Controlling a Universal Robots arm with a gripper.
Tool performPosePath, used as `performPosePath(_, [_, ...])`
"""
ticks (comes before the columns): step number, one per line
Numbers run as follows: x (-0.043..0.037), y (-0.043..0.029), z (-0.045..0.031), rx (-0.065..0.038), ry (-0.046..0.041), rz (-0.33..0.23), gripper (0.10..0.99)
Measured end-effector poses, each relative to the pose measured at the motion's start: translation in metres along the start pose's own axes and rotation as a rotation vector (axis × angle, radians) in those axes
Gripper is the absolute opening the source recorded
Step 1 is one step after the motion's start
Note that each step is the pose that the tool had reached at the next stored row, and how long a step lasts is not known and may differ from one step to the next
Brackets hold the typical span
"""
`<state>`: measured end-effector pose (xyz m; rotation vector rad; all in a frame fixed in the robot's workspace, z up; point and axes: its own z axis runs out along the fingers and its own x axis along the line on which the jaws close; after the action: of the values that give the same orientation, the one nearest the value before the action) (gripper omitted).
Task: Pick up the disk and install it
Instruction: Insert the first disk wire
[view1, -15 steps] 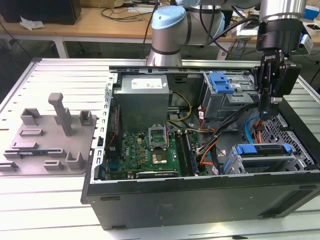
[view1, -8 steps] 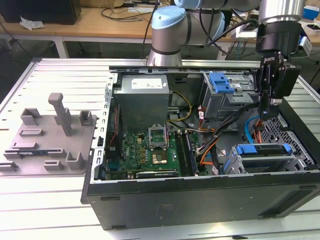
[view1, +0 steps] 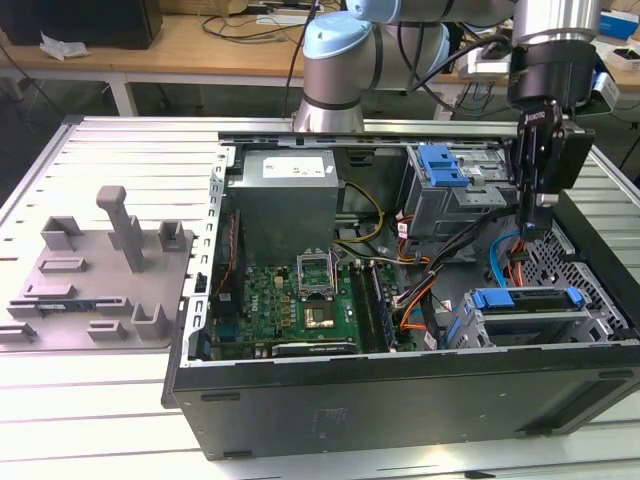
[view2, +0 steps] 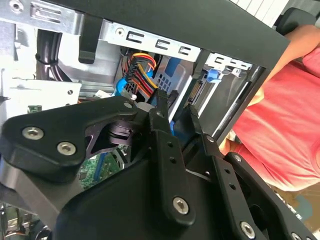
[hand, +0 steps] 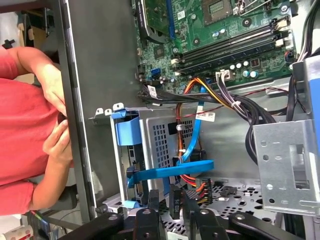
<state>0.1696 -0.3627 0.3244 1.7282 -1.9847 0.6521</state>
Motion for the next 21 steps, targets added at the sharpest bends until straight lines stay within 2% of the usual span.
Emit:
performPosePath(11, [-0.0025,0.0003,0.0023,-0.001,0.0002,-0.001,0.322])
performPosePath(12, [-0.0027,0.0003,0.0023,-0.001,0.0001,-0.001,0.306])
performPosePath(14, [-0.003,0.0003,0.0022,-0.001,0.0003,-0.001,0.173])
performPosePath(21, [-0.0031,0.0002,0.0023,-0.002,0.0005,-0.002,0.173])
